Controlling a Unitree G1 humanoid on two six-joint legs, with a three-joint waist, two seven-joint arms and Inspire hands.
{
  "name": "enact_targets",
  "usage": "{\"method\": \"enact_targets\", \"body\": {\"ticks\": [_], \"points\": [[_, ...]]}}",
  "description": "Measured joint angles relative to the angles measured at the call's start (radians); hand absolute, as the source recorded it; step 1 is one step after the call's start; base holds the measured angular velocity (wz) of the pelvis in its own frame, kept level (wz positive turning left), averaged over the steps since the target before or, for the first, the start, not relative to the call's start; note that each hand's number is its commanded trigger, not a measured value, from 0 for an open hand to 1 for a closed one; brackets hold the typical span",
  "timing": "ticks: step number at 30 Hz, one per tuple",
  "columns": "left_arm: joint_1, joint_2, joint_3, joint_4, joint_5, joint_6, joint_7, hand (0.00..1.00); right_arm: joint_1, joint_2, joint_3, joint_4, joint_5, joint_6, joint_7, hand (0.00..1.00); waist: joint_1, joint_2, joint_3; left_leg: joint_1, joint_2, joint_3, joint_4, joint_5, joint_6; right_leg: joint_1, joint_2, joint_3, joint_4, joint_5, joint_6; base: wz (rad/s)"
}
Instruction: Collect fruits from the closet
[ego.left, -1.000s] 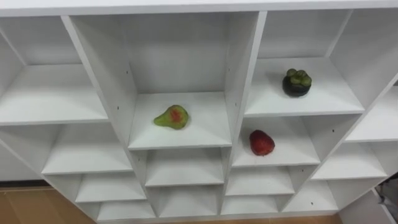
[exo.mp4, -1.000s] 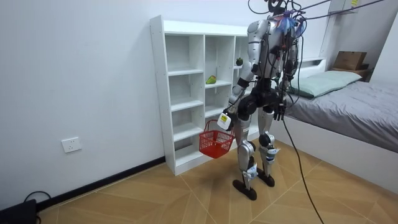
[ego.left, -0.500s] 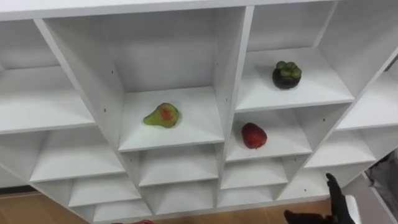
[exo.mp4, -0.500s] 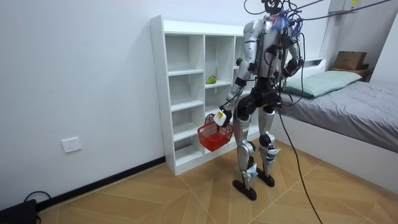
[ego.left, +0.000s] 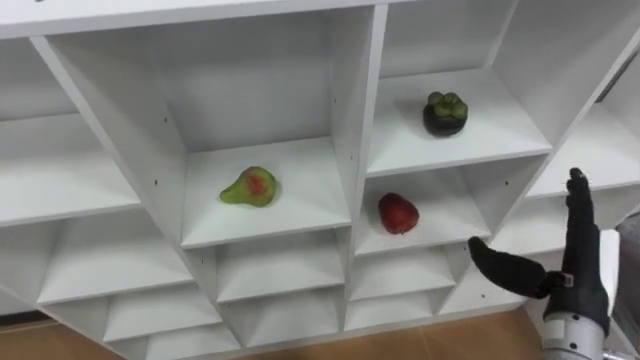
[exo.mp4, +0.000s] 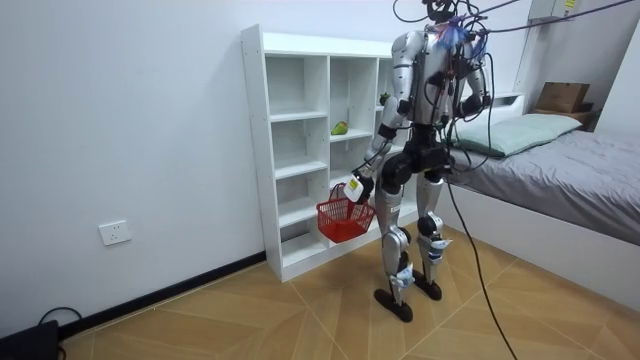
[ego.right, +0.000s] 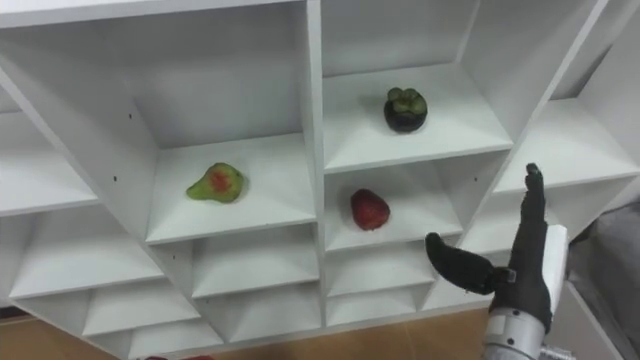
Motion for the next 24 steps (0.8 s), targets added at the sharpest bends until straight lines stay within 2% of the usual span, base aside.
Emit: {"method": "enact_targets", "body": {"ticks": [4, 7, 11, 17, 20, 24], "points": [[-0.012, -0.003, -0.005, 0.003, 0.0, 0.0, -0.02, 1.0, -0.013, -0.014, 0.05, -0.045, -0.006, -0.011, -0.018, 0.0, 0.01, 0.003, -0.0004, -0.002, 0.003, 0.001, 0.0, 0.0, 0.0, -0.006, 0.003, 0.001, 0.002, 0.001, -0.002, -0.02], [-0.042, -0.002, -0.022, 0.036, -0.006, 0.0, -0.035, 1.0, -0.02, -0.032, 0.071, -0.074, -0.027, -0.012, -0.029, 0.0, 0.026, 0.007, -0.0018, -0.012, 0.003, 0.001, 0.001, 0.0, 0.0, -0.019, 0.004, 0.003, 0.006, 0.004, -0.004, -0.05], [-0.058, -0.002, -0.027, 0.066, -0.018, -0.001, -0.038, 1.0, -0.039, -0.037, 0.08, -0.087, -0.031, -0.012, -0.037, 0.0, 0.029, 0.005, -0.0013, -0.011, 0.004, 0.001, 0.001, 0.0, 0.0, -0.017, 0.005, 0.003, 0.003, 0.004, -0.004, 0.0], [-0.074, 0.008, -0.036, 0.086, -0.018, -0.002, -0.05, 1.0, -0.068, -0.047, 0.092, -0.114, -0.031, -0.012, -0.039, 0.0, 0.035, -0.006, 0.0012, -0.013, 0.004, -0.001, 0.001, 0.0, 0.0, -0.015, 0.004, 0.001, 0.003, 0.004, -0.004, 0.0], [-0.075, 0.014, -0.036, 0.086, -0.017, -0.002, -0.056, 1.0, -0.102, -0.064, 0.09, -0.119, -0.032, -0.014, -0.042, 0.0, 0.038, -0.014, 0.0035, -0.013, 0.004, -0.002, 0.001, 0.0, 0.0, -0.013, 0.004, 0.001, 0.003, 0.004, -0.004, 0.0], [-0.075, 0.021, -0.033, 0.086, -0.018, -0.002, -0.055, 1.0, -0.133, -0.066, 0.089, -0.119, -0.037, -0.015, -0.056, 0.0, 0.044, -0.028, 0.0066, -0.012, 0.004, -0.009, 0.001, 0.0, 0.0, -0.009, 0.004, -0.004, 0.002, 0.004, -0.005, 0.03]]}}
